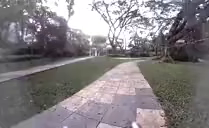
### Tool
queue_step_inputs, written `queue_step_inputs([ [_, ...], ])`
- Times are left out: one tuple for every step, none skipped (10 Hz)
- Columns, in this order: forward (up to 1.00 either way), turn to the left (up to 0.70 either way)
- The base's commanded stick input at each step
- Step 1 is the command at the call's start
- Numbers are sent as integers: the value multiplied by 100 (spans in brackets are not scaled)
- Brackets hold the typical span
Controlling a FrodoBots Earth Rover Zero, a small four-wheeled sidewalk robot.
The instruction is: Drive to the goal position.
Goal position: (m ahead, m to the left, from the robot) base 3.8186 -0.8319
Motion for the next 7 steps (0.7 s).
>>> queue_step_inputs([
  [0, 0],
  [0, 0],
  [0, 0],
  [70, -14],
  [70, -14],
  [52, -28],
  [0, -70],
])
